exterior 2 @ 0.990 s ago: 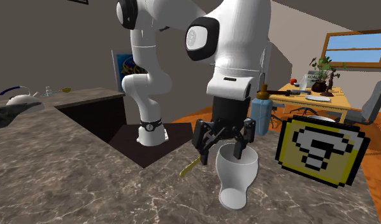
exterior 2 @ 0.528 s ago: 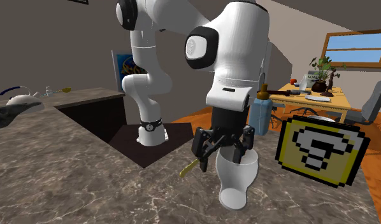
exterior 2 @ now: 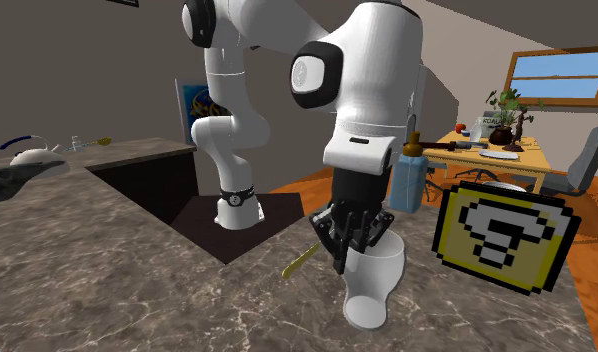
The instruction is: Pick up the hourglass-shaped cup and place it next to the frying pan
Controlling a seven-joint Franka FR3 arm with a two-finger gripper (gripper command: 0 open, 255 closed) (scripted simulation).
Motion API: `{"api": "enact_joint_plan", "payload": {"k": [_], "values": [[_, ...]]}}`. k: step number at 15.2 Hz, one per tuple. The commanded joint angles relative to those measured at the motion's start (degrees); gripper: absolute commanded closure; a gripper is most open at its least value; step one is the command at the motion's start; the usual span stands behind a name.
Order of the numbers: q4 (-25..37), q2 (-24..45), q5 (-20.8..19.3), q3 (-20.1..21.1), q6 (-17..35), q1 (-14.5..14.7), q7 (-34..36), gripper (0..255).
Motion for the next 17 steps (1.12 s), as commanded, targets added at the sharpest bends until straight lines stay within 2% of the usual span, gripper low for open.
{"api": "enact_joint_plan", "payload": {"k": [1, 5, 17], "values": [[-0.03, 0.05, 0.00, 0.02, -0.01, 0.02, 0.01, 255], [-0.06, 0.03, 0.01, 0.01, 0.00, 0.01, 0.00, 255], [5.03, -3.47, 2.21, 0.54, -8.14, -0.30, -2.00, 255]]}}
